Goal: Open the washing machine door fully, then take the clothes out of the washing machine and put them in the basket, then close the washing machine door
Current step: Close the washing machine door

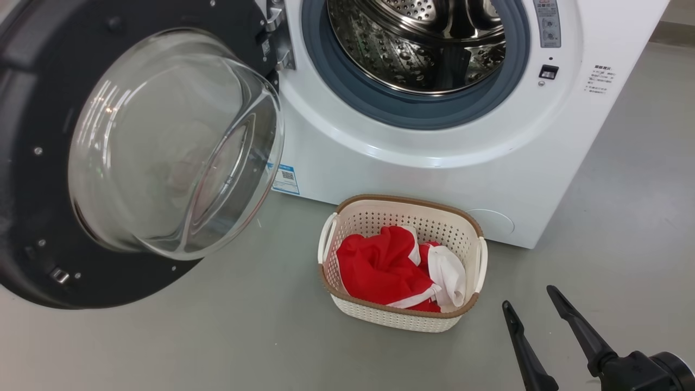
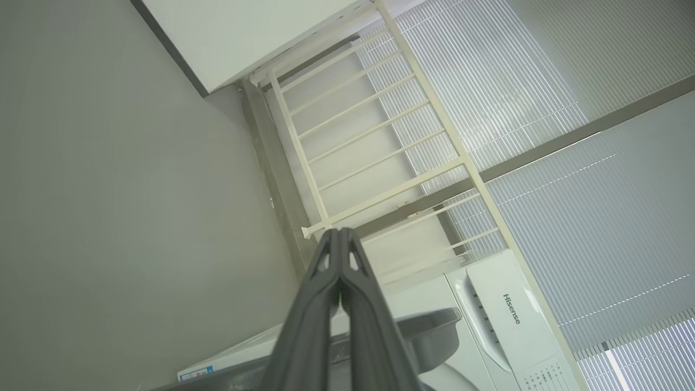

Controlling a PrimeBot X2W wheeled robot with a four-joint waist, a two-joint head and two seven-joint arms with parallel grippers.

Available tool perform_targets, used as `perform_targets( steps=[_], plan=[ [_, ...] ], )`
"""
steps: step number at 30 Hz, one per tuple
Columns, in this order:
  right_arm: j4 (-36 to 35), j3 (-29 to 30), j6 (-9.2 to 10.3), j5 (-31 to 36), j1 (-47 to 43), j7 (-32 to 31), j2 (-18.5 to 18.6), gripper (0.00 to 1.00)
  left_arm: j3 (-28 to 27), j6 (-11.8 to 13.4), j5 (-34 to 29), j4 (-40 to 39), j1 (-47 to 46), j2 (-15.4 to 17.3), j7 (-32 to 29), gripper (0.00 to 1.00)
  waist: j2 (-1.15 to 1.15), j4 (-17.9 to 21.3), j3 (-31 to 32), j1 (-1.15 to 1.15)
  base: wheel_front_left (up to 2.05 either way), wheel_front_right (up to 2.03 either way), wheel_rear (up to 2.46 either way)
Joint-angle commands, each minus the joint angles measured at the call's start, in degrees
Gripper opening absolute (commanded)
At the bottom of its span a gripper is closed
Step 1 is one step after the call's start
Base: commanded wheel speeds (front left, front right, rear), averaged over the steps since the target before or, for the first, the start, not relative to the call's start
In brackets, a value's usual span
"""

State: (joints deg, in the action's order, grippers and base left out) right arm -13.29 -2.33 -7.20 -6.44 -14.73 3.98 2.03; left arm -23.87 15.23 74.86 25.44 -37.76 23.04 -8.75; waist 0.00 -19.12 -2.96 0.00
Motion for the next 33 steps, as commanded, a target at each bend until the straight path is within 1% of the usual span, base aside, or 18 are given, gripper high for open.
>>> perform_targets(
  steps=[1,6,10,12,18,23,28,33],
  plan=[
    [-2.0,-1.2,-0.29,1.0,1.9,-0.1,0.8,1.00,-1.5,0.6,0.9,0.3,-2.6,4.5,-1.5,0.00,0.00,0.3,-0.2,0.00,0.00,0.00,0.00],
    [-2.6,-1.5,-0.29,1.2,2.0,-0.7,0.8,1.00,-2.5,2.2,5.0,6.6,-6.8,5.9,-7.5,0.00,0.00,1.2,-0.6,0.00,0.00,0.00,0.00],
    [-3.0,-1.6,-0.29,1.2,2.5,-1.0,0.8,1.00,-3.1,2.6,6.1,10.7,-9.4,7.5,-9.2,0.00,0.00,2.4,-1.2,0.00,0.00,0.00,0.00],
    [-3.2,-1.7,-0.29,1.2,2.5,-1.1,0.8,1.00,-2.4,2.5,5.8,12.3,-10.0,8.3,-10.1,0.00,0.00,3.0,-1.6,0.00,0.00,0.00,0.00],
    [-3.3,-1.9,-0.29,1.1,2.8,-1.0,0.8,1.00,-0.5,1.6,4.8,16.1,-9.9,9.6,-12.5,0.00,0.00,5.0,-2.5,0.00,0.00,0.00,0.00],
    [-3.4,-1.6,-0.29,1.1,2.8,-1.0,0.8,1.00,0.1,0.4,4.4,18.6,-9.2,9.6,-12.9,0.00,0.00,5.9,-2.6,0.00,0.00,0.00,0.00],
    [-3.6,-1.1,-0.29,0.9,2.6,-0.8,0.8,1.00,-0.2,-1.3,5.6,19.4,-9.0,8.7,-14.6,0.00,0.00,5.6,-2.4,0.00,0.00,0.00,0.00],
    [-3.7,-1.0,-0.29,0.4,2.4,-0.7,0.8,1.00,0.5,-1.9,6.0,19.1,-8.4,8.1,-16.7,0.00,0.00,4.7,-2.5,0.00,0.00,0.00,0.00]
  ],
)
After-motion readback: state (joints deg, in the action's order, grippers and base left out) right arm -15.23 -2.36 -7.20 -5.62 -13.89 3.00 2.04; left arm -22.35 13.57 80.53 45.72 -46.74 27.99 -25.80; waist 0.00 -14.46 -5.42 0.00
